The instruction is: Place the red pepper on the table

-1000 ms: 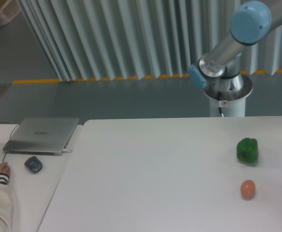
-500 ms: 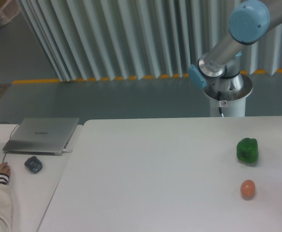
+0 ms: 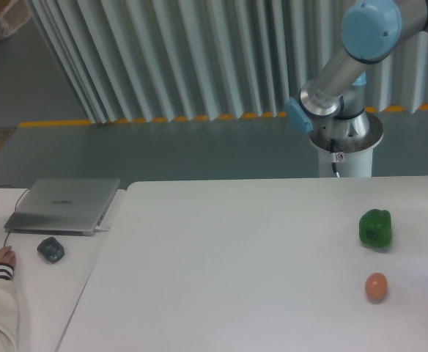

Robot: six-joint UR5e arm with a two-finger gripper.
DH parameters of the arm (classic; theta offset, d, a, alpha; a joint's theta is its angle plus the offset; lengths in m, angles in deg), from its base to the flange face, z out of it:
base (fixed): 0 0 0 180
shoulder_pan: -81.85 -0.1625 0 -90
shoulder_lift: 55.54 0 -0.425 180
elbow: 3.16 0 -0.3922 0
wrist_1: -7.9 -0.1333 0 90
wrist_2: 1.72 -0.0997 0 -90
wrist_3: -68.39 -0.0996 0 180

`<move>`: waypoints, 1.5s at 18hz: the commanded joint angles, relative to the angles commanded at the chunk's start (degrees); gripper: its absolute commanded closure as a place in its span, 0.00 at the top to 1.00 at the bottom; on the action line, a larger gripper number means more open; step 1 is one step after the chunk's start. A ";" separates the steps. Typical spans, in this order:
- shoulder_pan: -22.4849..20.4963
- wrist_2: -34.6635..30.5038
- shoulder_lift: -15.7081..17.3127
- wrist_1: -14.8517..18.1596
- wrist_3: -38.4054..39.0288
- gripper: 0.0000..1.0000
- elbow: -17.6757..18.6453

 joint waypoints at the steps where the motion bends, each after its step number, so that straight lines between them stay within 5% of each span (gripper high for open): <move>1: 0.09 -1.48 -0.17 -0.53 -0.09 1.00 0.00; 27: -2.11 -2.29 -3.51 -1.15 -2.90 1.00 -1.40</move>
